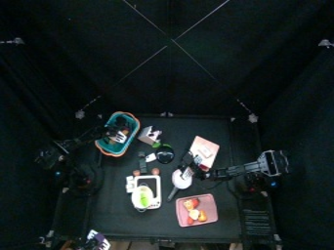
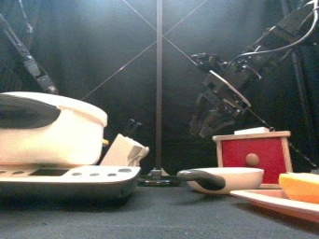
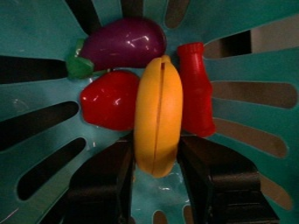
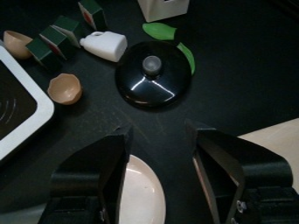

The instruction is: Grab banana

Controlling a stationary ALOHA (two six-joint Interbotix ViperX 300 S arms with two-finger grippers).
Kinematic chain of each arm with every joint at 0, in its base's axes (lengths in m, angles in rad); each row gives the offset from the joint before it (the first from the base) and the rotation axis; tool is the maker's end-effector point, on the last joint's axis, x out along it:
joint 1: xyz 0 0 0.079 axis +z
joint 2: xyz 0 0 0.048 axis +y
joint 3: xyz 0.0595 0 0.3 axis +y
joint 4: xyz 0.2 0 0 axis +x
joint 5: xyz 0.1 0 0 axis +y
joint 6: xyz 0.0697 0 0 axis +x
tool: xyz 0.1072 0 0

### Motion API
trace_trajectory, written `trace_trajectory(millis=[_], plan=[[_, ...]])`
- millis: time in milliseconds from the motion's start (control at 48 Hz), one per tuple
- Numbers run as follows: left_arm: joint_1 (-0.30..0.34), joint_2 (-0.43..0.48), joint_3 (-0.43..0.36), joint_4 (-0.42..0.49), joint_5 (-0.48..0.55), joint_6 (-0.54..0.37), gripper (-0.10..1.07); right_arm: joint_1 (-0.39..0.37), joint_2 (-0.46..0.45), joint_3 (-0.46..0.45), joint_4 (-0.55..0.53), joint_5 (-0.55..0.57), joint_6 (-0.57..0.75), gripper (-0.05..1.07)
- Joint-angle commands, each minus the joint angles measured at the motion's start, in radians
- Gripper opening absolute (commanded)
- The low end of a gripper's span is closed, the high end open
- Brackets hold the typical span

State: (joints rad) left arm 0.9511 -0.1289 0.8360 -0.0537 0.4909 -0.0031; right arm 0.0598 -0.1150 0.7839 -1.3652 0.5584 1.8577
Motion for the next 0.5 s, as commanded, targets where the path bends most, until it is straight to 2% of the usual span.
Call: trace_trajectory(millis=[0, 396, 479], plan=[[-0.002, -0.037, -0.017, -0.002, 0.006, -0.002, 0.56, -0.003, -0.015, -0.017, -0.003, 0.000, 0.002, 0.86], [-0.012, -0.067, -0.018, -0.006, 0.048, 0.000, 0.56, -0.003, -0.014, -0.015, -0.003, 0.000, 0.002, 0.86], [-0.023, -0.098, -0.023, -0.008, 0.072, -0.002, 0.56, -0.003, -0.015, -0.015, -0.003, 0.000, 0.000, 0.86]])
